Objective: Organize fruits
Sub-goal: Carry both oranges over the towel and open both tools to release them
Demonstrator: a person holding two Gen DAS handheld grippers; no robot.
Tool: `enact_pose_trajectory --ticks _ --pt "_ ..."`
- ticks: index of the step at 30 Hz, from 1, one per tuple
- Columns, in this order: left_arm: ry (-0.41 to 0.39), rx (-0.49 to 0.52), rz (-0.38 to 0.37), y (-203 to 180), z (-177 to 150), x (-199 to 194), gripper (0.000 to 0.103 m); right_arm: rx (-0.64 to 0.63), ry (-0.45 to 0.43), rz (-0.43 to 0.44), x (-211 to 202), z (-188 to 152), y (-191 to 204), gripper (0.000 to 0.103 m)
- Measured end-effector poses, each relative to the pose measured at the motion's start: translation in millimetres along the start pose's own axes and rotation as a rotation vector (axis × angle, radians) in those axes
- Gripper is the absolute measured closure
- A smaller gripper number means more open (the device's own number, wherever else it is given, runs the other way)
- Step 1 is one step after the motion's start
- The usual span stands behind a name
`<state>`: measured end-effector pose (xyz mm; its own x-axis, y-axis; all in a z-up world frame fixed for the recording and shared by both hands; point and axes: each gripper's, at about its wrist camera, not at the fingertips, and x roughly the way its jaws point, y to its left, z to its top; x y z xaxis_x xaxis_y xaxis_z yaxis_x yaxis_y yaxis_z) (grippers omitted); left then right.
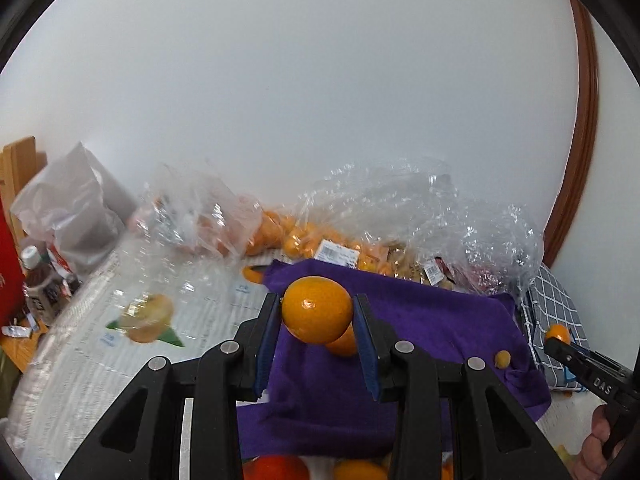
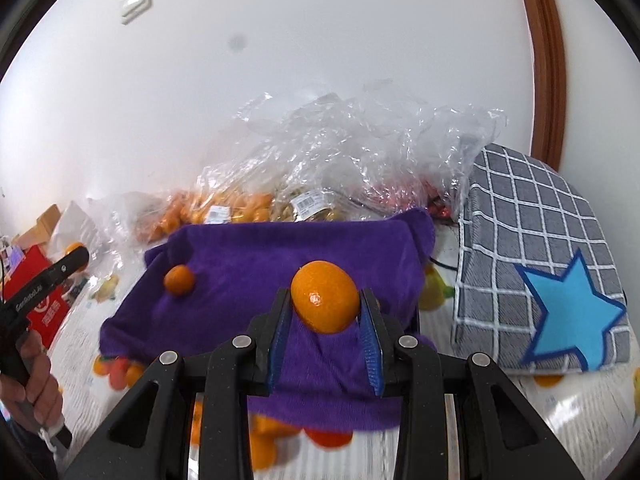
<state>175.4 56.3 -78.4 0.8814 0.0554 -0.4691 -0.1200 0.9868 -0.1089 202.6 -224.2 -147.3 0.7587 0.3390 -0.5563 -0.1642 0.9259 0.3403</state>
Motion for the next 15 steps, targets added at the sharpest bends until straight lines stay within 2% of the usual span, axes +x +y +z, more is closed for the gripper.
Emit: enact_pose_trajectory --ticks 6,15 --pt "0.08 0.007 -0.002 1.2 -16.7 26.9 0.069 0.02 0.052 0.008 27.0 -10.4 -9.8 0.07" --pt "0.113 -0.081 -0.124 13.7 -21.4 39.2 0.069 0.061 0.171 -0.026 59.8 -25.2 -22.6 0.07"
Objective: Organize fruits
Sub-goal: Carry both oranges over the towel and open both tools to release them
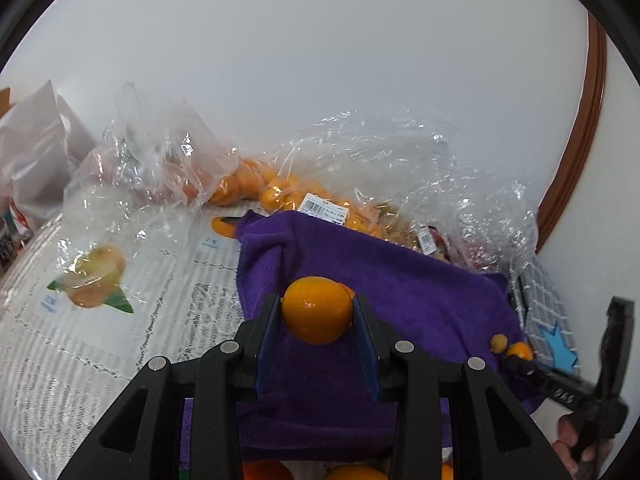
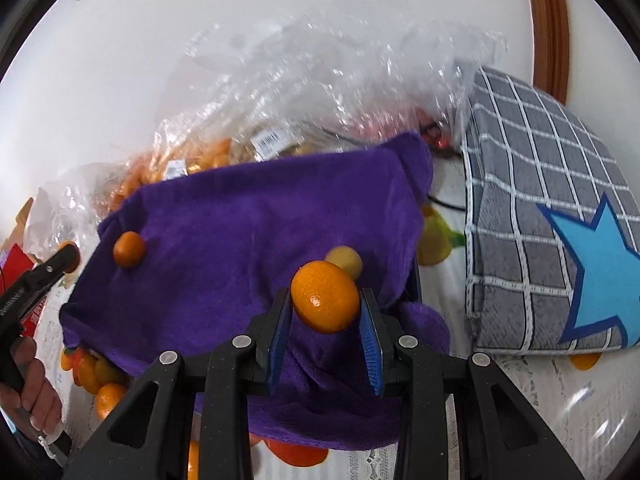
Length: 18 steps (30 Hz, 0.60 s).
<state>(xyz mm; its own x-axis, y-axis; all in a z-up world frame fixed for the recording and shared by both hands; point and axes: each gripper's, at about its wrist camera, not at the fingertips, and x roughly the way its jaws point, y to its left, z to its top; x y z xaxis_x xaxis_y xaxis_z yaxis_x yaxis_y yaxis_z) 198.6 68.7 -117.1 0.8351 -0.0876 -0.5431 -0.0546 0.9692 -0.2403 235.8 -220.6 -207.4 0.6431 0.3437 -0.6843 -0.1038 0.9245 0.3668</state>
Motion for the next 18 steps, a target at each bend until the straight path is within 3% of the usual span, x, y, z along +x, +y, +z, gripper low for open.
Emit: enact_pose_trajectory --ticks 3,18 --pt "0.009 -0.005 -0.023 -1.8 -1.5 4.8 0.069 -0.014 0.012 -0.012 3.8 -2.5 2.3 0.07" --pt "0.059 0.118 0.042 -29.1 -16.3 25.6 0.068 -0.08 0.027 -0.078 10.4 -10.2 15.9 0.068"
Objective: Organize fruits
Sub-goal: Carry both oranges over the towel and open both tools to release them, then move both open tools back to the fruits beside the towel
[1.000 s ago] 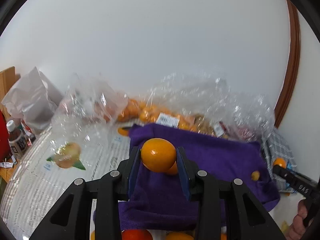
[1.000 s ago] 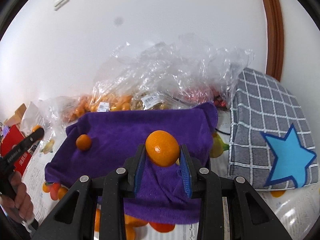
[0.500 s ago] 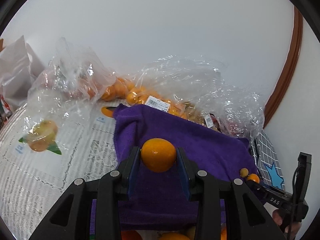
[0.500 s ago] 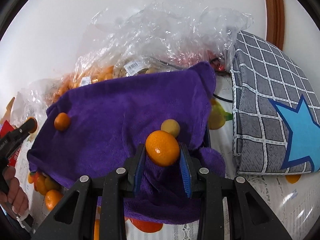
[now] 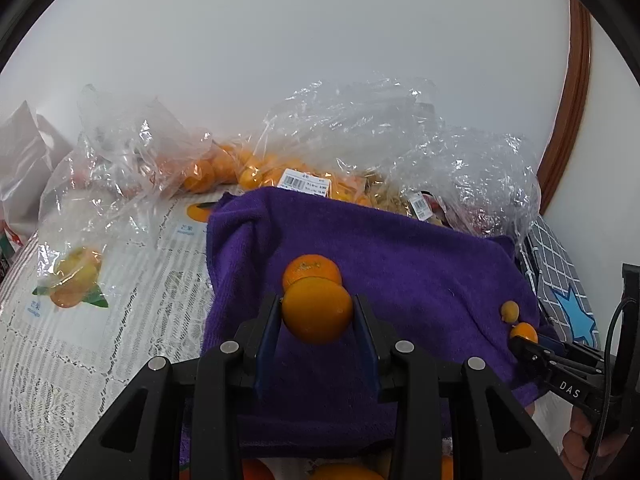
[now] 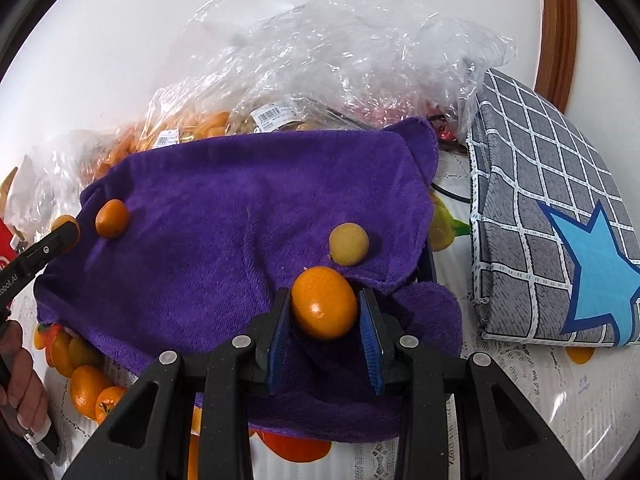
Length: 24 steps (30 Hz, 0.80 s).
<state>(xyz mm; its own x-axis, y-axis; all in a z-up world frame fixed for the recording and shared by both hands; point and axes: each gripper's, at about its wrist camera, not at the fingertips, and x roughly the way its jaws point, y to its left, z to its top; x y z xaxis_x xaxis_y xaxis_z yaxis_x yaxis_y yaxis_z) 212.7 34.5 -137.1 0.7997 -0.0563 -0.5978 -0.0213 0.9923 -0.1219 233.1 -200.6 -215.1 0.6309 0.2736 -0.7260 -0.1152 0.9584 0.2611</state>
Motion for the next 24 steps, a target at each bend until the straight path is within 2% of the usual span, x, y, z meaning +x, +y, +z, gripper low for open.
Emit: enact_pose_trajectory --ticks 3,8,12,16,24 --pt "0.016 -0.016 -0.006 3.5 -0.1 2.1 0.068 -0.005 -0.006 -0.005 -0.6 0.0 -0.3 0.064" --pt "0.044 -0.022 -0.017 4.7 -1.4 6.4 0.069 -0.003 -0.048 -0.015 -8.7 -1.3 -0.4 0.05" --pt "0.054 -0.013 -0.011 3.9 -3.1 7.8 0.069 -0.006 -0.067 -0.017 -12.6 -1.5 1.2 0.046" --pt "0.058 -0.012 -0.008 4.6 -3.0 8.6 0.069 -0.017 -0.092 -0.015 -17.2 -2.4 4.5 0.037" --pt "0.041 -0.012 -0.013 6.0 -3.3 5.2 0.069 -0.01 -0.153 -0.011 -28.4 -4.0 5.7 0.036"
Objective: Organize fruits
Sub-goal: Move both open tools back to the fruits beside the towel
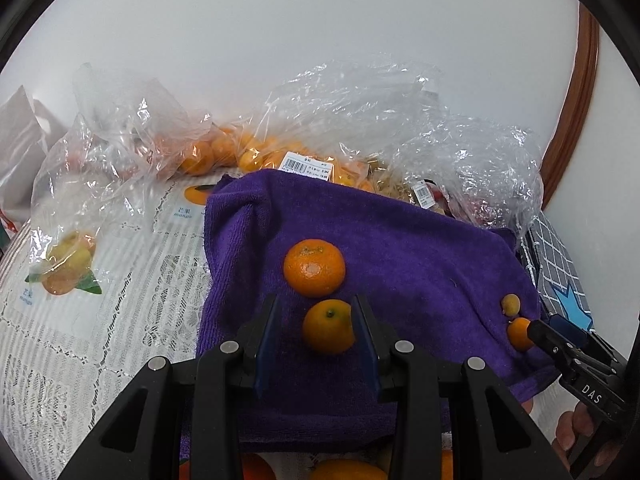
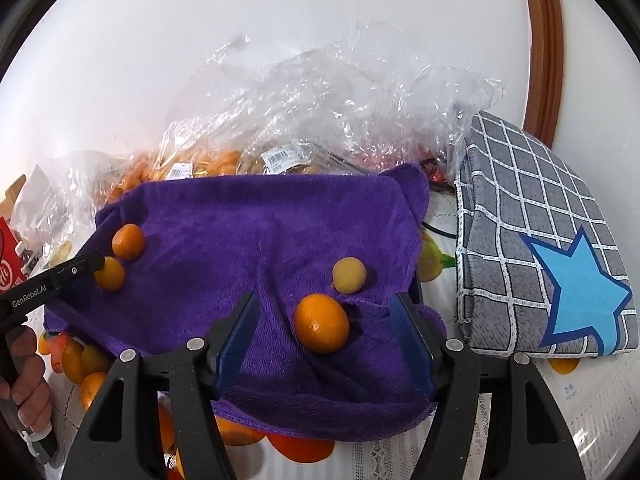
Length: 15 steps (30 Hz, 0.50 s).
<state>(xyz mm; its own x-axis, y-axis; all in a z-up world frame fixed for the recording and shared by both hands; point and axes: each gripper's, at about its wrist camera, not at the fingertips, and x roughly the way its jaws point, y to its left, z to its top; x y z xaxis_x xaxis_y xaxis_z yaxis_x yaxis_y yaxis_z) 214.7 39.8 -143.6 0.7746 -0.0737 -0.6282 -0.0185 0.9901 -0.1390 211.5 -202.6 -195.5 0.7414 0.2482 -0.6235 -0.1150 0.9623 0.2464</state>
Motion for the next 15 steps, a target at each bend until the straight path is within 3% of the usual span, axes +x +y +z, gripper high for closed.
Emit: enact_pose_trajectory --ticks 9,15 --pt "-0.086 0.031 0.007 -6.4 -1.9 -17.9 0.069 0.037 -0.093 0.017 -19.3 1.3 -5.0 0.036" --pt "-0.13 -0.034 -0.01 7.7 -7.7 -39.6 0.069 0.055 -0.047 0.065 -31.1 -4.6 -2.6 0.037"
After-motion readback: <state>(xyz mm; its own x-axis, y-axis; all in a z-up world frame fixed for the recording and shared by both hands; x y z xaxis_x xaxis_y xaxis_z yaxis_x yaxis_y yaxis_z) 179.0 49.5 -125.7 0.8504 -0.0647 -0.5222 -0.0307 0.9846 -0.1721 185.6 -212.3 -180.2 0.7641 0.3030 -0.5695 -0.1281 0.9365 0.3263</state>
